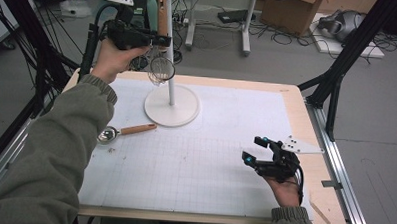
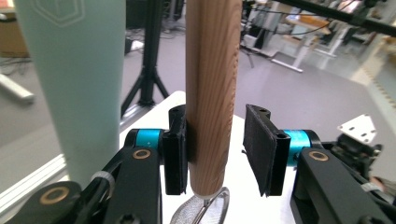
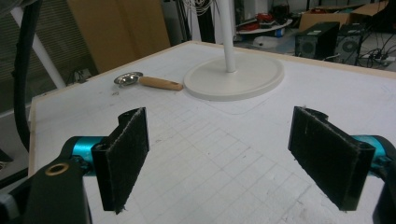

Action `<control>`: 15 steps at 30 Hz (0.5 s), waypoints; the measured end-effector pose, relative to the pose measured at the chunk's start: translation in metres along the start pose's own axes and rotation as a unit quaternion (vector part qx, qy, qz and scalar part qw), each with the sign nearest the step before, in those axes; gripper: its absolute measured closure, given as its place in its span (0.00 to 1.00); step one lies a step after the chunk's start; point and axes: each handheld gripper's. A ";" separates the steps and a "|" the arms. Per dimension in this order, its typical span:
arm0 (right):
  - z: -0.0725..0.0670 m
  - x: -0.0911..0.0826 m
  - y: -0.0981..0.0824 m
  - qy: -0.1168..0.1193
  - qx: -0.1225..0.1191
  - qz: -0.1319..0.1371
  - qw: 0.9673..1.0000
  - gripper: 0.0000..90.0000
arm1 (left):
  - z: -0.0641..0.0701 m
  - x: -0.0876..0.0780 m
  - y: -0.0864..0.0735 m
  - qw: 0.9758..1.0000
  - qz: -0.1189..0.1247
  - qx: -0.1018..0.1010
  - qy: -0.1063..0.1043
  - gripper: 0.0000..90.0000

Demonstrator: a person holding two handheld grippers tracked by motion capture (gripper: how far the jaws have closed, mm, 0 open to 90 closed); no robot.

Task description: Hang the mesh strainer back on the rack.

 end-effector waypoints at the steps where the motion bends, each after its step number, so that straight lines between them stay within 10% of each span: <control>1: 0.000 0.000 0.000 0.000 -0.001 0.001 1.000 0.21 | 0.001 -0.001 -0.001 1.000 0.001 0.000 0.008 0.68; 15: 0.001 -0.001 0.000 0.000 -0.002 0.007 1.000 0.21 | 0.007 -0.022 -0.009 0.998 0.013 0.026 0.062 0.65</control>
Point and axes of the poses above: each handheld gripper's, and its own axes: x roughly forward along the jaws, y roughly out of its top, z roughly to its right, and after that the axes turned 15 degrees about y, right-handed
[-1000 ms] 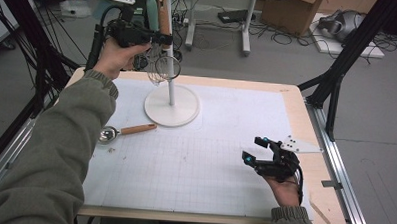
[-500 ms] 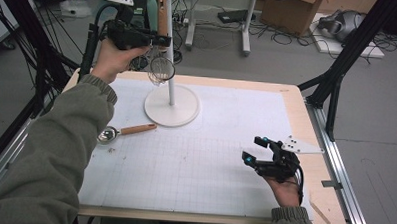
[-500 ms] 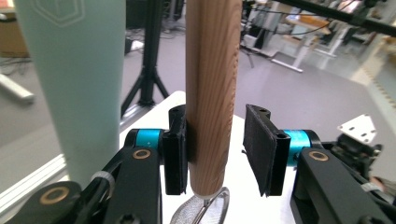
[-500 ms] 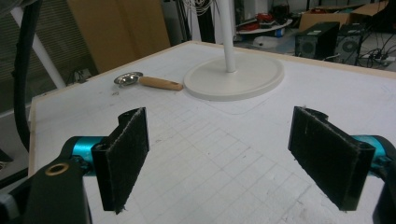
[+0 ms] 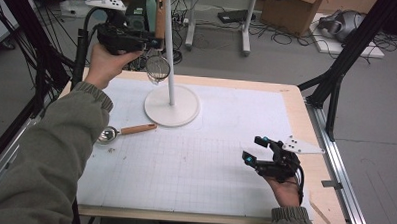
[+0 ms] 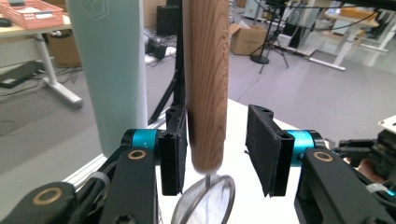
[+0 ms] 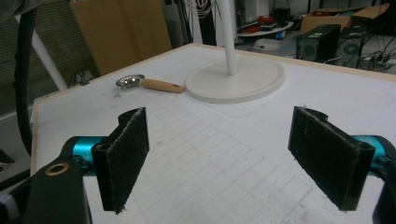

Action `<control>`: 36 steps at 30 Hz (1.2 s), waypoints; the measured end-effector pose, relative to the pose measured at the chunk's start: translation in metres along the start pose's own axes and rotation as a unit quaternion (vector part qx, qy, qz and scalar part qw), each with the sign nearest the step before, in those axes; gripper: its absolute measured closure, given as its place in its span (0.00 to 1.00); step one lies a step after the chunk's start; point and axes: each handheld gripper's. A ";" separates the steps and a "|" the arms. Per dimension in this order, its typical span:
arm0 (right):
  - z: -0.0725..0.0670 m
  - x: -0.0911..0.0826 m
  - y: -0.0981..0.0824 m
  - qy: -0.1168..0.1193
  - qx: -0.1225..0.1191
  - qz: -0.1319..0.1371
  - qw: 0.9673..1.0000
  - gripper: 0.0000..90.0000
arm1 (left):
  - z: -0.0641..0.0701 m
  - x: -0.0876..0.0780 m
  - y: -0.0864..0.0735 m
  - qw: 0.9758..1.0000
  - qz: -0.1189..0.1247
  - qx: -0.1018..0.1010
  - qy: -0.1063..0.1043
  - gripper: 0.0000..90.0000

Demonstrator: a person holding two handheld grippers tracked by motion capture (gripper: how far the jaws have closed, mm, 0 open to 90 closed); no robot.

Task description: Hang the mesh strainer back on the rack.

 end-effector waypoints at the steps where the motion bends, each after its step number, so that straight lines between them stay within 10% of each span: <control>1: 0.000 -0.001 0.000 0.000 0.003 0.001 1.000 0.21 | -0.001 -0.001 -0.001 1.000 -0.001 -0.002 0.002 0.65; 36: 0.000 -0.003 0.001 0.001 0.005 0.012 1.000 0.21 | 0.010 -0.035 -0.003 0.997 0.014 0.023 -0.070 1.00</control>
Point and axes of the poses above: each handheld gripper's, and its own axes: x roughly forward along the jaws, y roughly out of its top, z roughly to its right, and after that the axes turned 15 degrees about y, right-handed
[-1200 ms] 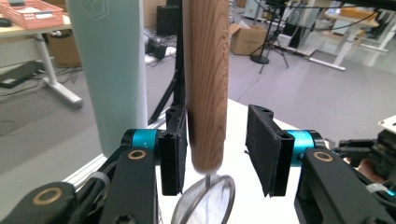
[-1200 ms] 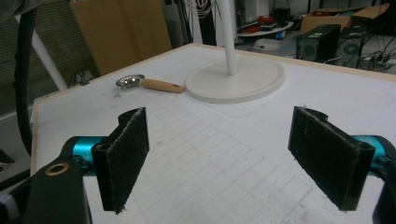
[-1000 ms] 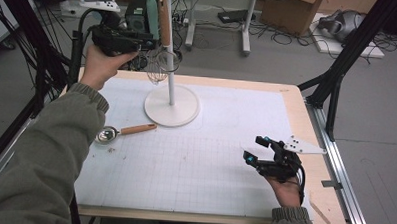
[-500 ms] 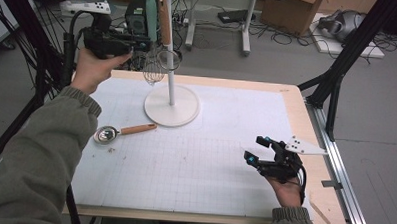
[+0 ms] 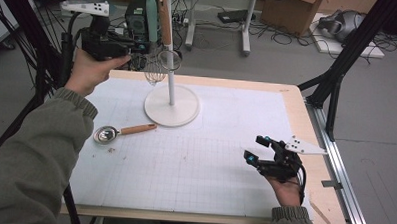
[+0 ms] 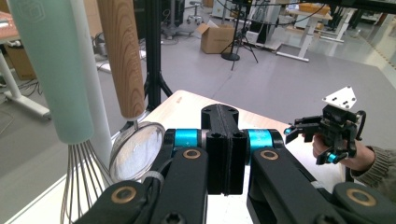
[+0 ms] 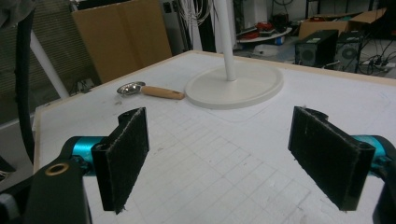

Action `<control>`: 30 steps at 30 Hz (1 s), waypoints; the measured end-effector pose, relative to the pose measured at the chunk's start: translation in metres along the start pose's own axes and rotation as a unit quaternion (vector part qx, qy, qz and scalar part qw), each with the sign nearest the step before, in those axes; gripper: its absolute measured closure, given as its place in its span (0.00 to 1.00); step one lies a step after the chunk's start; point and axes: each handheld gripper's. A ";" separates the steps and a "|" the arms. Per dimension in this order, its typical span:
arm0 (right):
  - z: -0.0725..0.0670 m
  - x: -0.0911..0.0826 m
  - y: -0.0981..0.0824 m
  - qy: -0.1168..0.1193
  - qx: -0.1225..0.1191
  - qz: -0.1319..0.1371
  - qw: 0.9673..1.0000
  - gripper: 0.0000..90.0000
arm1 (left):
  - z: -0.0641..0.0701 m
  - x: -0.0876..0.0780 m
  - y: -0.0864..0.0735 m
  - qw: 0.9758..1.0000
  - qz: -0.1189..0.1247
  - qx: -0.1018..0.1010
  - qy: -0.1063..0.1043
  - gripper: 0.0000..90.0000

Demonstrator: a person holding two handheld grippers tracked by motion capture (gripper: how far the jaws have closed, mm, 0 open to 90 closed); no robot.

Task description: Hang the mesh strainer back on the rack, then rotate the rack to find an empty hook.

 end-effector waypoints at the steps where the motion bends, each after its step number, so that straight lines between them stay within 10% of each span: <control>1: 0.000 0.000 0.000 -0.001 0.000 0.000 1.000 0.21 | 0.000 0.000 0.000 1.000 0.002 0.000 -0.001 1.00; 30: 0.000 0.001 0.000 0.001 -0.002 0.000 1.000 0.21 | 0.006 0.031 0.055 0.999 0.025 -0.006 -0.027 1.00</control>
Point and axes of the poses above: each handheld gripper's, and its own axes: x roughly forward along the jaws, y roughly out of its top, z roughly to its right, and after that the axes turned 15 degrees about y, right-handed
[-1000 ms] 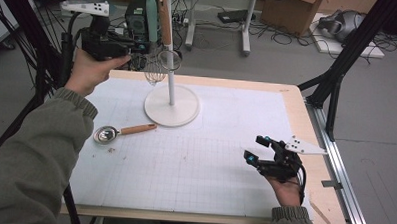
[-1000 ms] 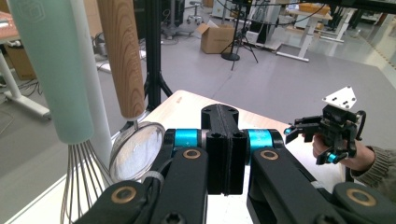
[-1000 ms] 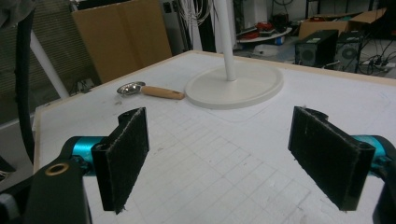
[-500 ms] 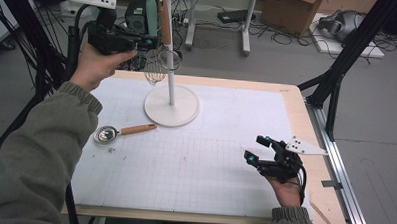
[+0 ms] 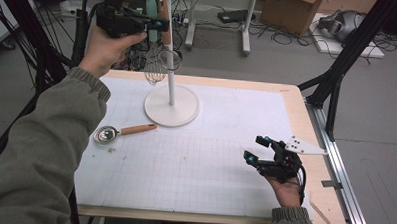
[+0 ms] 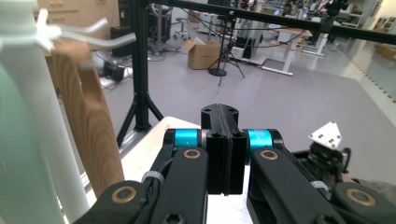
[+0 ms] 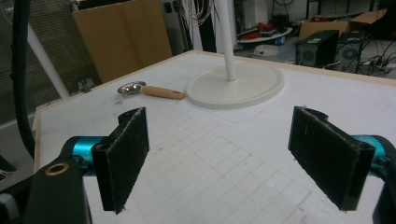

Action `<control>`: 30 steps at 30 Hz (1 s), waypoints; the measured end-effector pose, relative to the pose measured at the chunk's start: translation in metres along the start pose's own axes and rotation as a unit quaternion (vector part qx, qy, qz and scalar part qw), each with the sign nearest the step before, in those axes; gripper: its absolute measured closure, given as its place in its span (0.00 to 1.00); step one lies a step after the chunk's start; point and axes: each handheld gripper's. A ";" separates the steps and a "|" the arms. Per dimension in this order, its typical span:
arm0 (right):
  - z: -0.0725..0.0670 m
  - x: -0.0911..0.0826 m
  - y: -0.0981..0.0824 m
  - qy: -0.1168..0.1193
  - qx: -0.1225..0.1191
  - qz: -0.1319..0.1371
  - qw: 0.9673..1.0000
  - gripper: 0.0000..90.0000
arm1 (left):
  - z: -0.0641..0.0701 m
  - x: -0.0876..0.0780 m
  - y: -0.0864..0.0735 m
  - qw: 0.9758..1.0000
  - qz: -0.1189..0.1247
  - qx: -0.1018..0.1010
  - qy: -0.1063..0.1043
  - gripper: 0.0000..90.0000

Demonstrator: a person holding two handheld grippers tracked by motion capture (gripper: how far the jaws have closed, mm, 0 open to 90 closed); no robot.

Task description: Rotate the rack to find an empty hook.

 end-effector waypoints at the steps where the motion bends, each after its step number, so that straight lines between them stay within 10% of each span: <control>1: 0.000 0.000 0.000 0.001 0.001 -0.001 1.000 0.21 | -0.001 0.002 0.002 1.000 0.001 -0.002 -0.002 1.00; 30: 0.003 -0.003 -0.004 -0.002 0.006 0.003 1.000 0.21 | -0.025 0.006 0.010 0.996 0.042 -0.040 0.061 1.00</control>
Point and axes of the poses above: each handheld gripper's, and its own axes: x roughly forward along the jaws, y roughly out of its top, z roughly to its right, and after that the axes turned 15 degrees about y, right-handed
